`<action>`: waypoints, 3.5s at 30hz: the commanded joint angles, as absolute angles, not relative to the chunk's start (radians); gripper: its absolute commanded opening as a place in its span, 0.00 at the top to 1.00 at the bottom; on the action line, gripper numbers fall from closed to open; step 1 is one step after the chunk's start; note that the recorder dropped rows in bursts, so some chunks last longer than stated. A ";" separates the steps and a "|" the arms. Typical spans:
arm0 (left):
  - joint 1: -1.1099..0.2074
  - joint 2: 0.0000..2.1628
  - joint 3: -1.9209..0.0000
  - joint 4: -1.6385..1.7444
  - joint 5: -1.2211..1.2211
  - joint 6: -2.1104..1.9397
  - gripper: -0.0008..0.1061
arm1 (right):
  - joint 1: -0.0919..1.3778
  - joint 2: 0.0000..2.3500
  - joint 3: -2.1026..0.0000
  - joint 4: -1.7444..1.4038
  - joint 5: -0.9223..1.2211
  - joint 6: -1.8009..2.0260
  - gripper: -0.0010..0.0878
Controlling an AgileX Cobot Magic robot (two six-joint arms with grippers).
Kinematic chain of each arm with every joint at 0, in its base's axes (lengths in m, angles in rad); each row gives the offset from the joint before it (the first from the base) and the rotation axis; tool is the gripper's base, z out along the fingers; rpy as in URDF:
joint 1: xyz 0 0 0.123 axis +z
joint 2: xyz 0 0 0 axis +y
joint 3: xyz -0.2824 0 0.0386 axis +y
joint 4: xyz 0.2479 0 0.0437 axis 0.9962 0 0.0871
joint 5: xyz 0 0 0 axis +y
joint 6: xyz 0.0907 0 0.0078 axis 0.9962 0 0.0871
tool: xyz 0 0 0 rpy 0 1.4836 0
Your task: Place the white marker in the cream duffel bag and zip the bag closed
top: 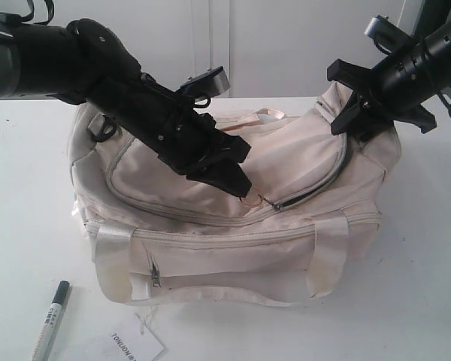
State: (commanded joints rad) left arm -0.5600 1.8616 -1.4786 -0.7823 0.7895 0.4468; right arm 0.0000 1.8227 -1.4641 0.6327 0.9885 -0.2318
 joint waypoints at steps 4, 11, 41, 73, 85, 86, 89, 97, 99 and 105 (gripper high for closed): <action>-0.560 1.862 -1.479 -0.777 0.804 0.447 0.99 | 0.000 1.823 -1.464 0.633 0.987 -0.232 0.99; -0.560 1.862 -1.479 -0.721 0.841 0.447 0.99 | 0.000 1.821 -1.464 0.633 0.987 -0.230 0.99; -0.560 1.647 -1.479 -0.742 0.726 0.489 0.99 | 0.000 1.807 -1.464 0.624 0.986 -0.232 0.99; -0.558 1.607 -1.479 -0.138 0.923 0.415 0.99 | 0.000 1.807 -1.464 0.476 0.970 -0.232 0.99; -0.558 1.591 -1.479 -0.009 0.961 0.415 0.99 | 0.000 1.807 -1.464 0.473 0.965 -0.265 0.99; -0.558 1.591 -1.479 -0.009 0.959 0.415 0.99 | 0.000 1.807 -1.464 0.473 0.965 -0.265 0.99; -0.558 1.591 -1.479 -0.020 0.955 0.415 0.99 | 0.000 1.807 -1.464 0.473 0.961 -0.265 0.99; -0.558 1.591 -1.479 -0.024 0.948 0.397 0.99 | 0.000 1.799 -1.468 0.498 0.957 -0.259 0.68; -0.558 1.591 -1.479 -0.024 0.944 0.397 0.99 | 0.000 1.782 -1.481 0.498 0.963 -0.259 0.60; -0.560 1.591 -1.479 -0.025 0.942 0.397 0.99 | 0.000 1.693 -1.529 0.505 0.973 -0.272 0.57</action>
